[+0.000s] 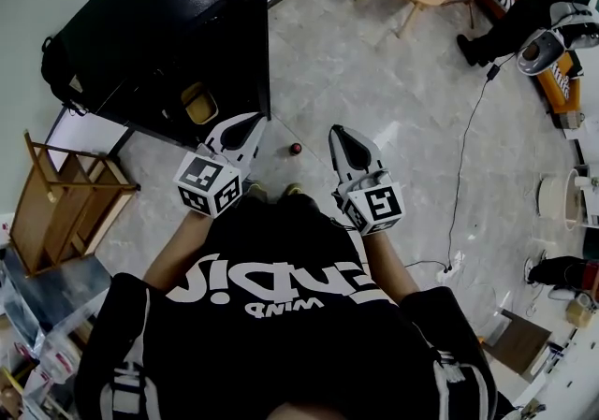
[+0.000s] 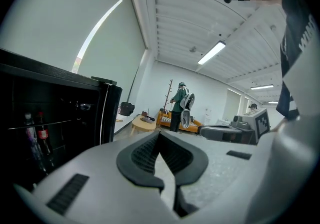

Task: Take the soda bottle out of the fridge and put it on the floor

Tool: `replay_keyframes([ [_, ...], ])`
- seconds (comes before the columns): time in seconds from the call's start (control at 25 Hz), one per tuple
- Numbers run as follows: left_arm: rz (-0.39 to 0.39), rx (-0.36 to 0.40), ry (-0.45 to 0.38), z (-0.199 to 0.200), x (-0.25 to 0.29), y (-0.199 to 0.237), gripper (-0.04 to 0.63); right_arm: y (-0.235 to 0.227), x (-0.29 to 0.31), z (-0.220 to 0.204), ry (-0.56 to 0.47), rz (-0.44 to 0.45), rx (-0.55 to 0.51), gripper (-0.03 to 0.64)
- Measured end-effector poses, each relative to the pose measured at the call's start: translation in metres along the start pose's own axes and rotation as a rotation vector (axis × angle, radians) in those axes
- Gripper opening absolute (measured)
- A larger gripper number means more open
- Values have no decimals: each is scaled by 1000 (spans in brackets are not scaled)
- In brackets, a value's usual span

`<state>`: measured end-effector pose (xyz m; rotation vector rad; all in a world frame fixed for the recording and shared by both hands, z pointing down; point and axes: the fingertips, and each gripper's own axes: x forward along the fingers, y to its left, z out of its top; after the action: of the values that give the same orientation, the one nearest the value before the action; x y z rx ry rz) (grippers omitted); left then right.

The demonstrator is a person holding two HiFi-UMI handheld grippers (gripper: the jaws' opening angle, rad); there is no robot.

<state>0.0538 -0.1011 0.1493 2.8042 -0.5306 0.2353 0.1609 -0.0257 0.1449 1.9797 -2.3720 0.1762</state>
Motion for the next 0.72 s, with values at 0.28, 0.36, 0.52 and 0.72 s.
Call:
replay_keyframes([
  [0.28,95,17,-44,-10,-22,22,6,-2,-14,-23,33,-50,10,23],
  [0.36,123,9,-47,-16,-29,30,6,-7,-15,-23,28,-78,18,23],
  [0.52,172,-1,-58,-24,-38,44,6,-18,-16,-20,10,-133,59,23],
  [0.72,206,-2,-64,-27,-42,55,6,-31,-15,-15,-9,-181,73,23],
])
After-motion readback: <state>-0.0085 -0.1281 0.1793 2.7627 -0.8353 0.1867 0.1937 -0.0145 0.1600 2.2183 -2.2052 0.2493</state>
